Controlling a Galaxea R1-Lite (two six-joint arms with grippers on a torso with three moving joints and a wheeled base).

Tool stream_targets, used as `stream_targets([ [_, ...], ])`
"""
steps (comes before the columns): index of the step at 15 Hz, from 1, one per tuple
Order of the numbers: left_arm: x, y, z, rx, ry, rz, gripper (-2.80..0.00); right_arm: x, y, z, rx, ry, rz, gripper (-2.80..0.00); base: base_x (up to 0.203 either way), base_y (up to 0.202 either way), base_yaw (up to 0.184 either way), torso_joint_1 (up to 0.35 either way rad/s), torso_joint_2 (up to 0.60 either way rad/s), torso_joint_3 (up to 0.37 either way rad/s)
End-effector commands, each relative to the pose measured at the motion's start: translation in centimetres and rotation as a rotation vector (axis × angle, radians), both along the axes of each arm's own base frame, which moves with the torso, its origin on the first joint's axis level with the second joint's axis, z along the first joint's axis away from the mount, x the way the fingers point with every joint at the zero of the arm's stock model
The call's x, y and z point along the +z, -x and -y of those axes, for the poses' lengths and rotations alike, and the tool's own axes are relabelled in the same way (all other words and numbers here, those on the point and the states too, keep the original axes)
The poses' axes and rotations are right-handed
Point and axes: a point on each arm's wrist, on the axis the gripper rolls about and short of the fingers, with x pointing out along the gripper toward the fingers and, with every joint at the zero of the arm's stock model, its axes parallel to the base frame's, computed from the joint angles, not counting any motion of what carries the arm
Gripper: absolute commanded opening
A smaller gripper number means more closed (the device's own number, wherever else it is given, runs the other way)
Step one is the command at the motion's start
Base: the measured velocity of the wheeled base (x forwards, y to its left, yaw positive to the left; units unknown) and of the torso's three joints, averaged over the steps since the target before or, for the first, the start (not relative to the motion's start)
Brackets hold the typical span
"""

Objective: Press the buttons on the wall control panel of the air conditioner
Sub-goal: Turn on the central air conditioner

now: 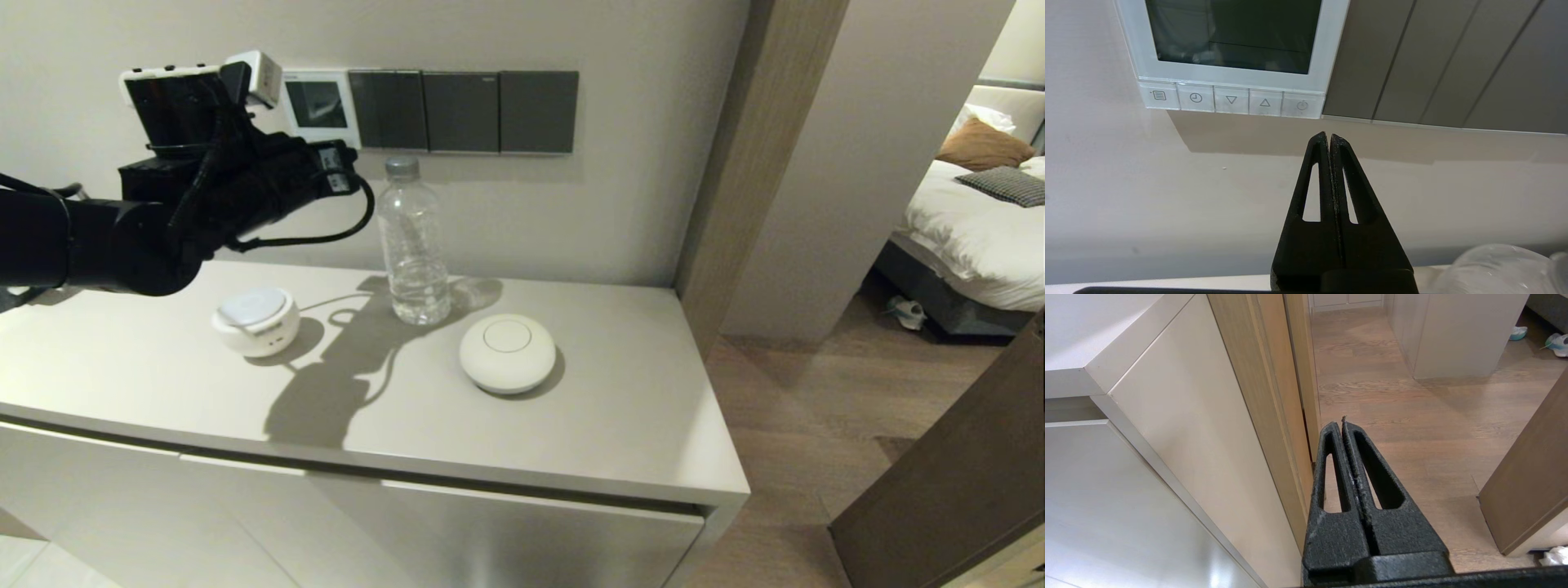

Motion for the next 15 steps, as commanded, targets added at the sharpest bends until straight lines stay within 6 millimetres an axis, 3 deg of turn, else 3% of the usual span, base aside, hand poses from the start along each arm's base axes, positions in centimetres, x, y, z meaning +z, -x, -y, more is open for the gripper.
stream_targets([
  [1, -0.1, -0.4, 0.1, 0.0, 0.002, 0.002, -2.8, -0.1, 0.0, 0.0, 0.001, 0.0, -0.003, -2.8, 0.0, 0.0, 0.0, 0.0, 0.0, 0.0],
  [15, -0.6, -2.0, -0.3, 0.035, 0.005, 0.006, -2.8, -0.1, 0.0, 0.0, 0.001, 0.0, -0.003, -2.8, 0.0, 0.0, 0.0, 0.0, 0.0, 0.0],
])
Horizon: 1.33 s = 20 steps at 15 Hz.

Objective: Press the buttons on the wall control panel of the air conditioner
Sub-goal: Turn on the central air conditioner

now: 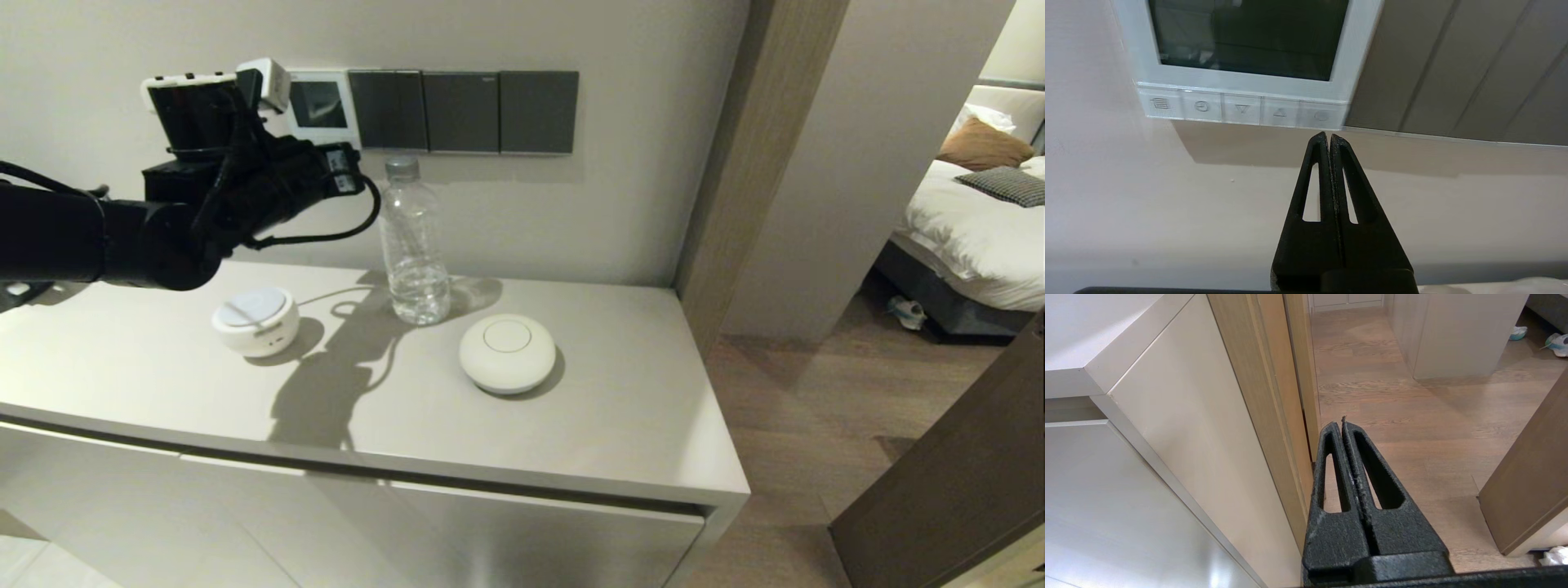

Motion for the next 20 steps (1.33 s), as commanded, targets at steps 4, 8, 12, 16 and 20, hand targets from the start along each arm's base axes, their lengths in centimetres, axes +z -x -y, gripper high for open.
stream_targets([
  [4, 0.01, -0.24, -0.25, 0.008, 0.003, 0.005, -2.8, -0.08, -0.02, 0.0, 0.0, 0.0, -0.003, -2.8, 0.0, 0.0, 0.0, 0.0, 0.0, 0.0],
  [8, 0.17, -0.01, -0.24, 0.003, 0.003, 0.008, -2.8, -0.08, -0.02, 0.0, 0.0, 0.0, -0.003, -2.8, 0.0, 0.0, 0.0, 0.0, 0.0, 0.0],
  [12, -0.22, -0.33, -0.16, 0.002, 0.001, 0.0, -2.8, -0.08, -0.02, 0.0, 0.0, 0.0, -0.003, -2.8, 0.0, 0.0, 0.0, 0.0, 0.0, 0.0],
  [16, -0.63, -0.71, -0.08, 0.002, -0.001, -0.009, -2.8, -0.08, -0.02, 0.0, 0.0, 0.0, -0.003, -2.8, 0.0, 0.0, 0.0, 0.0, 0.0, 0.0],
  [20, -0.11, -0.31, -0.16, 0.002, 0.002, 0.003, -2.8, -0.08, -0.02, 0.0, 0.0, 0.0, -0.003, -2.8, 0.0, 0.0, 0.0, 0.0, 0.0, 0.0],
])
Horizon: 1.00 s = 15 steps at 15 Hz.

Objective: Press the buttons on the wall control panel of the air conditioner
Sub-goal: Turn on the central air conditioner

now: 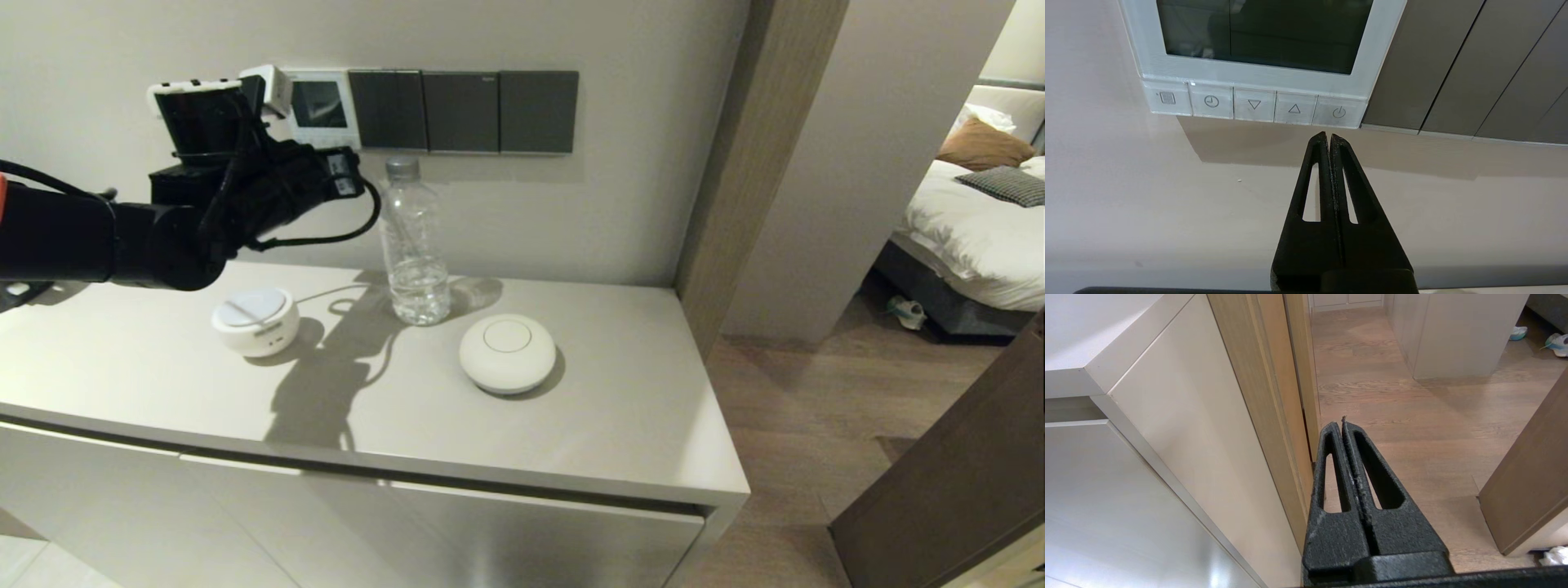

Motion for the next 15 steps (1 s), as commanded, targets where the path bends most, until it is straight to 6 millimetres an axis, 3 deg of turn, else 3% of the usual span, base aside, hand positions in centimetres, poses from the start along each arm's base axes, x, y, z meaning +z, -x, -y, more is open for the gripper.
stream_targets([
  [1, 0.3, 0.4, -0.1, 0.0, 0.003, 0.008, -2.8, -0.1, 0.0, 0.0, 0.0, 0.0, -0.003, -2.8, 0.0, 0.0, 0.0, 0.0, 0.0, 0.0],
  [8, 1.0, 1.4, -0.3, 0.004, 0.008, 0.038, -2.8, -0.1, 0.0, 0.0, 0.0, 0.0, -0.003, -2.8, 0.0, 0.0, 0.0, 0.0, 0.0, 0.0],
  [15, 0.5, 0.2, 0.0, 0.003, 0.007, 0.037, -2.8, -0.1, 0.0, 0.0, 0.0, 0.0, -0.003, -2.8, 0.0, 0.0, 0.0, 0.0, 0.0, 0.0],
])
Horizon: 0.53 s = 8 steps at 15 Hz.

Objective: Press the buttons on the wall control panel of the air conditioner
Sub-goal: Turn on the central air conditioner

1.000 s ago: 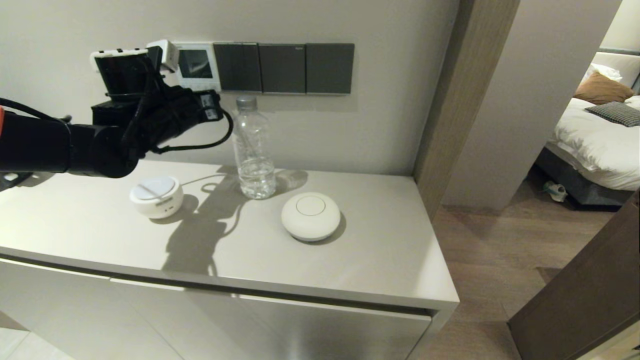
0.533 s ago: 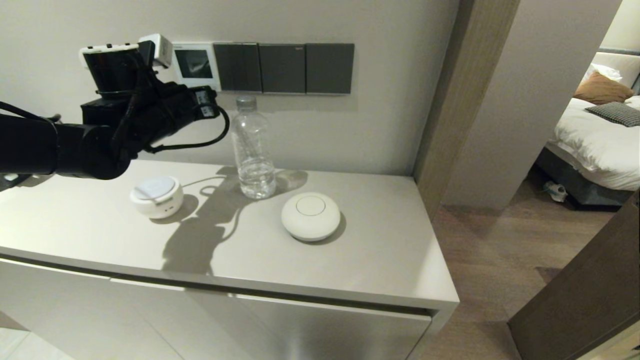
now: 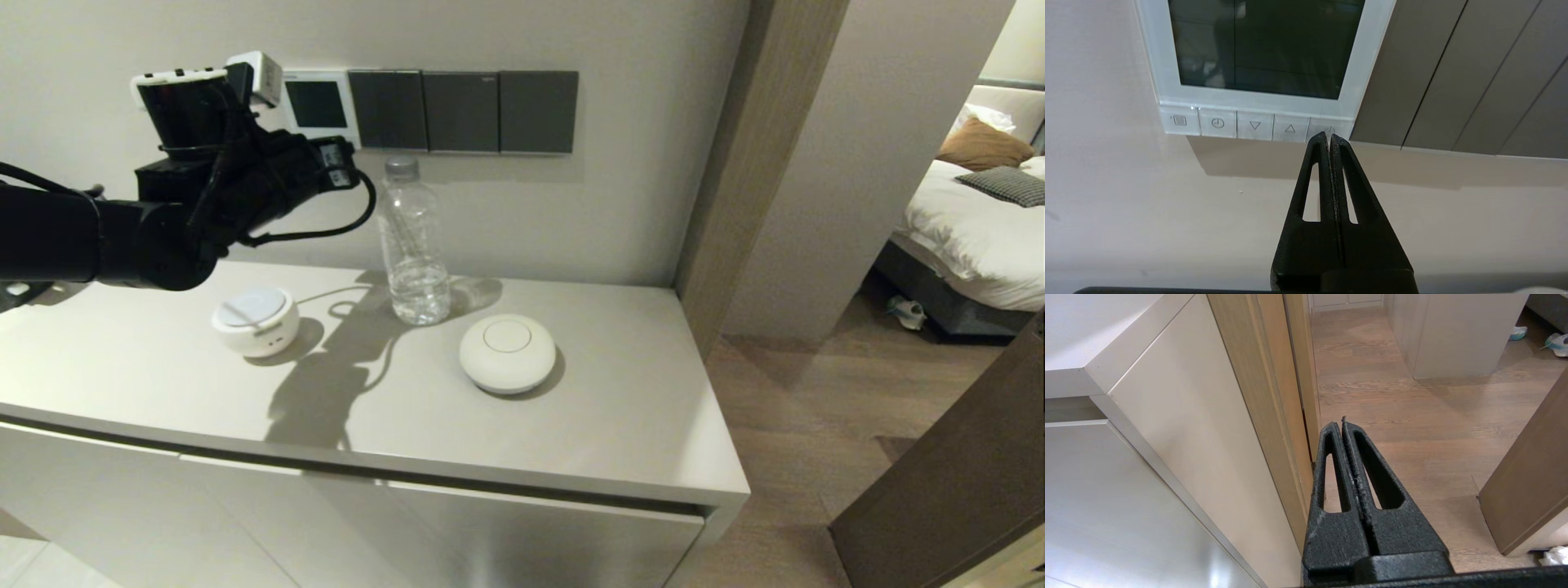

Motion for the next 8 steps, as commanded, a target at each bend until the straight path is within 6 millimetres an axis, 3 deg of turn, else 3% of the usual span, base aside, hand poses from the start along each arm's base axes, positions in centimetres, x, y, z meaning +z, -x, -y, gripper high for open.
stream_targets([
  [1, -0.48, -0.78, 0.2, 0.001, 0.001, -0.003, -2.8, -0.08, -0.02, 0.0, 0.001, 0.0, -0.003, -2.8, 0.0, 0.0, 0.0, 0.0, 0.0, 0.0],
  [8, -0.21, -0.98, 0.2, 0.02, 0.007, 0.008, -2.8, -0.08, -0.02, 0.0, 0.001, 0.0, -0.003, -2.8, 0.0, 0.0, 0.0, 0.0, 0.0, 0.0],
])
